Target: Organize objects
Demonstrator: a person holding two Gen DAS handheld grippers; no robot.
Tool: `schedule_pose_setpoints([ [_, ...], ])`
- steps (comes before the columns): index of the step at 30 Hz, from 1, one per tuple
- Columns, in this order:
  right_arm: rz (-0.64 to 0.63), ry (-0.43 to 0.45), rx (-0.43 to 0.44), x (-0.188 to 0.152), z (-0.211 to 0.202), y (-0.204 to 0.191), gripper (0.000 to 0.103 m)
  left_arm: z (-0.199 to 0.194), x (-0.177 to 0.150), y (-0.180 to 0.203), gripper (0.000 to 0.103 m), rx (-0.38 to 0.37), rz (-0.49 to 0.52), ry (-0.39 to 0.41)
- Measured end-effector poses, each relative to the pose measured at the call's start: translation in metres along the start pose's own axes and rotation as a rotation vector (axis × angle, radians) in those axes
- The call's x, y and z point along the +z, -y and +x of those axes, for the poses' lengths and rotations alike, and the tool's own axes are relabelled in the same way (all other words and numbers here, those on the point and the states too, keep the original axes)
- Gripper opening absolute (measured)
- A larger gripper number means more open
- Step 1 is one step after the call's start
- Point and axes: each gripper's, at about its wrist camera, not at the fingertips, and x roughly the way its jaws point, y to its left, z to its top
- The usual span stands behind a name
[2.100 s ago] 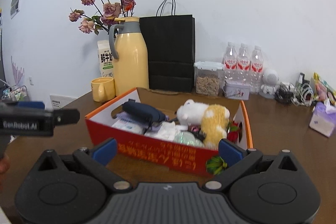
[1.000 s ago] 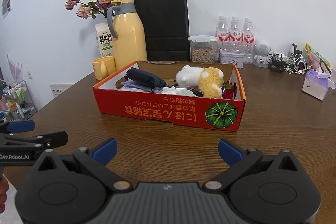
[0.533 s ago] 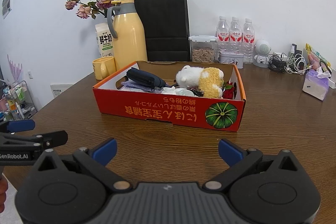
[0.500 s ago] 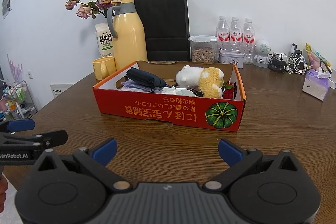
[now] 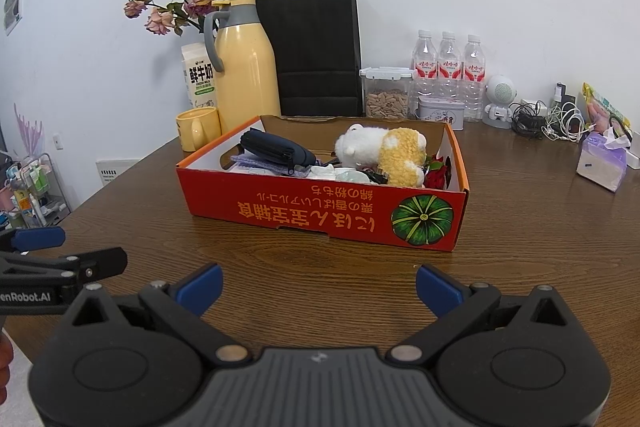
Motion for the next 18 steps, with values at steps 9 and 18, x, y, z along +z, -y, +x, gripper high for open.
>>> schedule_pose_setpoints([
  [9,0.0,-0.001,0.0,-0.0004,0.0,0.0,0.103,-0.0002,-0.0001,0.0018,0.103,0.009,0.003,0.0],
  [18,0.001,-0.005,0.002,-0.003,0.0012,-0.0018,0.103,-0.0003,-0.0012,0.0009,0.103,-0.005,0.001,-0.001],
])
